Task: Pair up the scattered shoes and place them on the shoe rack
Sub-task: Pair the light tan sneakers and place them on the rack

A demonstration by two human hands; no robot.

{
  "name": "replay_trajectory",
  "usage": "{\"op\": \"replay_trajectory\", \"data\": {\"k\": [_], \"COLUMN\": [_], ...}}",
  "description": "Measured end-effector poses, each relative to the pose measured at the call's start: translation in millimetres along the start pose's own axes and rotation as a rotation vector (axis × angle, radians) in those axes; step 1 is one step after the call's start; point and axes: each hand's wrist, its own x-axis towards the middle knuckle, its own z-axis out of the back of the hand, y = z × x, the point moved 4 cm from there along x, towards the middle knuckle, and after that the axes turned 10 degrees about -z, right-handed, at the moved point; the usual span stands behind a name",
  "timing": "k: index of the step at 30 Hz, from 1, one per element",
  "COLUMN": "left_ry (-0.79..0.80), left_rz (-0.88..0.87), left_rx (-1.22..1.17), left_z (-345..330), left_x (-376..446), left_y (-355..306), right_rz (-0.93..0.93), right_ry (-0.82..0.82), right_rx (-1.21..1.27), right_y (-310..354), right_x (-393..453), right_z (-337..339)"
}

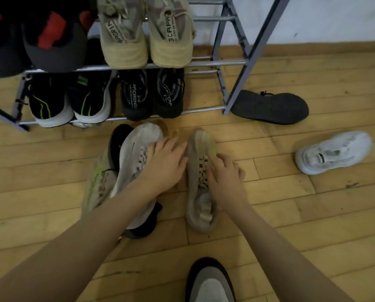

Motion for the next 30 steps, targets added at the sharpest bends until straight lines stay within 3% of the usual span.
{"op": "replay_trajectory", "data": {"k": [4, 8, 15, 20, 23, 27, 30], "left_ry": [-0.081, -0.007, 0.078, 0.005, -0.072, -0.215, -0.176], "left_rz": [0.117, 0.273, 0.436, 0.419, 0.446, 0.342, 0.286], "left_rx": [0.051, 0.123, -0.244, -0.318, -0.403, -0.465, -0.422], "left_z": [32.2, 44.3, 31.0, 25.2, 25.1, 36.2, 36.0], "left_x": [-27.0, -60.7, -83.9, -84.2, -82.6, -70.7, -61.4], "left_y": [26.6, 63.2, 99.2, 99.9, 92.8, 66.3, 50.3], "right_rz": [0.060, 0.207, 0.216, 0.161, 0.144, 0.144, 0.093], "right_ry": [0.070, 0.108, 0.301, 0.340, 0.277, 0.162, 0.162], "right_rx": [0.142, 0.119, 0.059, 0.241, 0.331, 0.395, 0.357], "right_y": [39.5, 77.5, 104.2, 114.6, 113.6, 101.1, 83.9], "right_x": [-6.7, -12.2, -9.2, -10.9, -14.9, -13.1, -9.4], "right_z": [-3.5, -19.7, -57.3, -62.7, -51.7, -26.4, -18.9]}}
